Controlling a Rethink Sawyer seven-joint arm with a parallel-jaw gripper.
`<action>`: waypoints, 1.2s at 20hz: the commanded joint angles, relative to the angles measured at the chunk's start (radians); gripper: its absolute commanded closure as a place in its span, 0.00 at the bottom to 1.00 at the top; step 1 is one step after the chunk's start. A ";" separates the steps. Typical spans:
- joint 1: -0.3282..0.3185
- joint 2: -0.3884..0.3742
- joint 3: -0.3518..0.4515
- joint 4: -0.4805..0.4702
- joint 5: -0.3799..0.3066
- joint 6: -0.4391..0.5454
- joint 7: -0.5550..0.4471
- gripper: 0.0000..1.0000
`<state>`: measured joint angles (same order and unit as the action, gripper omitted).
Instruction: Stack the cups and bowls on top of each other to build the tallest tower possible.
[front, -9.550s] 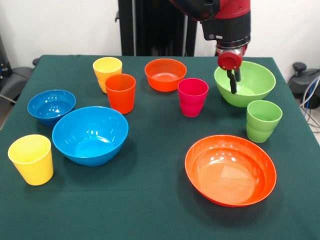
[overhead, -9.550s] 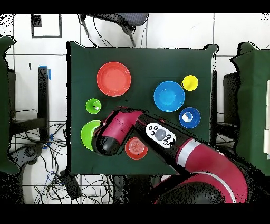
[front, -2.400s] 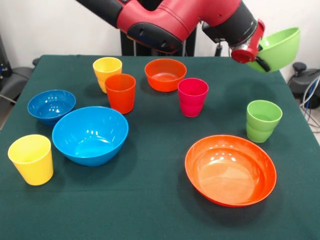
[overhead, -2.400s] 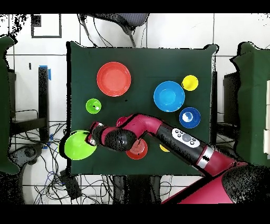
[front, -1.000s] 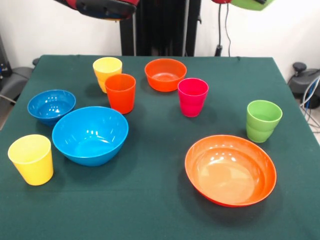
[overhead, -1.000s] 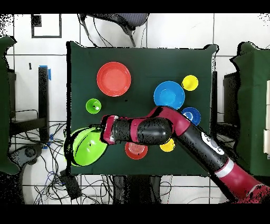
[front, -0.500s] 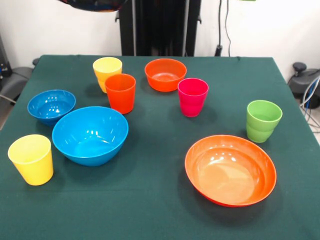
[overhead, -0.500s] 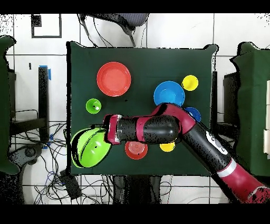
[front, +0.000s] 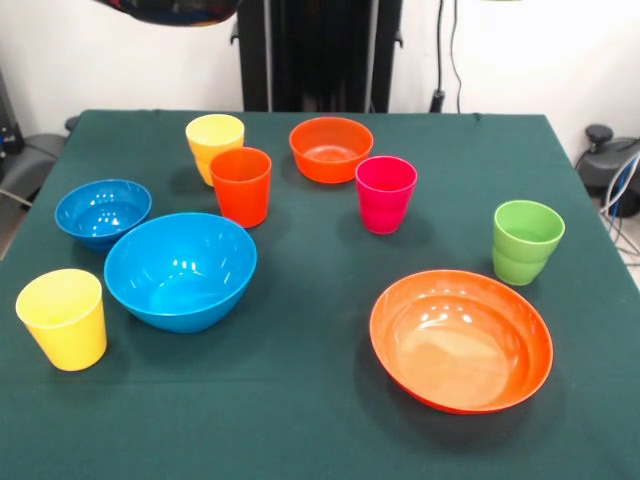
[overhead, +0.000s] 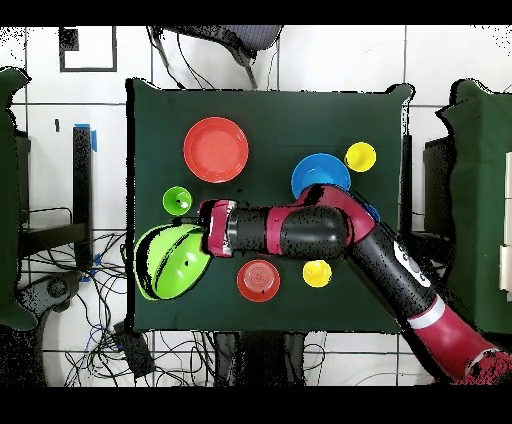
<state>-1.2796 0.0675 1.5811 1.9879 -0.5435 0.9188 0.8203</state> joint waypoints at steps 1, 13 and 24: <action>0.033 0.048 -0.023 -0.130 -0.004 0.075 -0.350 1.00; 0.043 0.102 -0.065 -0.184 -0.024 0.050 -0.425 1.00; 0.030 0.164 -0.119 -0.210 -0.114 -0.012 -0.510 1.00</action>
<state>-1.2797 0.1543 1.6054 1.8842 -0.5834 0.9185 0.6491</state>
